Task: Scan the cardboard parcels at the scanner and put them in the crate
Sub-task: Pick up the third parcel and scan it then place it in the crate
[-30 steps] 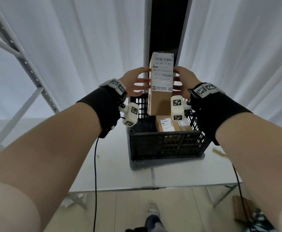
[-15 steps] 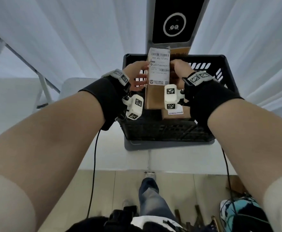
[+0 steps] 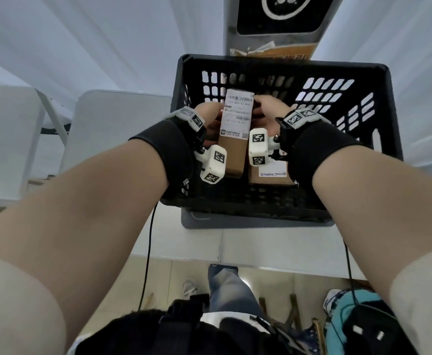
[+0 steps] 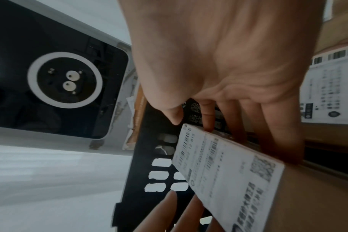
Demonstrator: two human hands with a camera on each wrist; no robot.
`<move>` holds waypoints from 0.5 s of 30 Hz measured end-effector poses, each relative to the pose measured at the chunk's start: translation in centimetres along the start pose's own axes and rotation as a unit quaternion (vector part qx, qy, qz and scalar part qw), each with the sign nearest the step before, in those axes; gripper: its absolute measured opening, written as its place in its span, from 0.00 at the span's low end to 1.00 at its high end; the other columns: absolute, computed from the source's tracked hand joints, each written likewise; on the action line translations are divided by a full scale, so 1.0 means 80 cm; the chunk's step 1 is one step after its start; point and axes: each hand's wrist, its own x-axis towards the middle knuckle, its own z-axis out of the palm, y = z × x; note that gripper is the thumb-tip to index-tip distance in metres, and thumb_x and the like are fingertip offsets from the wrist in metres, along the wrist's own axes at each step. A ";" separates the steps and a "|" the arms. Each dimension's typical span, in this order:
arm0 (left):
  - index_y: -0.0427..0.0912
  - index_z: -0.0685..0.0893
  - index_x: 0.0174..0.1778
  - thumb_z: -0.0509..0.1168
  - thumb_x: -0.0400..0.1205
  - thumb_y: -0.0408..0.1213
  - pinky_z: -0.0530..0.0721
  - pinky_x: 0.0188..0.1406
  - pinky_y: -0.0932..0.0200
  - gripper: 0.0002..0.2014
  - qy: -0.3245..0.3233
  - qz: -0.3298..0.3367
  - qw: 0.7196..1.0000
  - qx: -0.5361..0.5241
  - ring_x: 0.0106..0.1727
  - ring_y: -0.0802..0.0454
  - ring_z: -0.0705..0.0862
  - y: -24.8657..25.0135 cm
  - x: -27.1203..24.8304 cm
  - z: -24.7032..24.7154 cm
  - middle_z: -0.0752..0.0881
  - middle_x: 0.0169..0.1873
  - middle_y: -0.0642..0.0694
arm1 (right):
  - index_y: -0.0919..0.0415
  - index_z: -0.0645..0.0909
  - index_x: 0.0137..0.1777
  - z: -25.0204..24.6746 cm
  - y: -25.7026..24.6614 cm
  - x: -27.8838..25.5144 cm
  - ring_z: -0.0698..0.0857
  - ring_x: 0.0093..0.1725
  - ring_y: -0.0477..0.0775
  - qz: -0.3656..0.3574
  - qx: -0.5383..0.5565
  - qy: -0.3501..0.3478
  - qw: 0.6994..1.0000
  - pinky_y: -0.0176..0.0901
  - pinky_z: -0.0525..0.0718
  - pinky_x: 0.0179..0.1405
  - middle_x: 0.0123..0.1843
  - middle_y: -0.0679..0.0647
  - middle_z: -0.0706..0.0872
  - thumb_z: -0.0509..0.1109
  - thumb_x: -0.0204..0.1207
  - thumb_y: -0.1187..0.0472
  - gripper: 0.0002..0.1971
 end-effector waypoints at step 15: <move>0.42 0.78 0.40 0.57 0.86 0.50 0.64 0.22 0.63 0.17 0.005 -0.091 0.996 -0.024 0.14 0.54 0.67 -0.019 0.054 0.012 0.74 0.22 0.49 | 0.59 0.74 0.67 0.013 0.007 0.060 0.74 0.75 0.68 0.064 -0.006 -0.079 0.995 0.66 0.77 0.71 0.76 0.60 0.73 0.55 0.86 0.47 0.19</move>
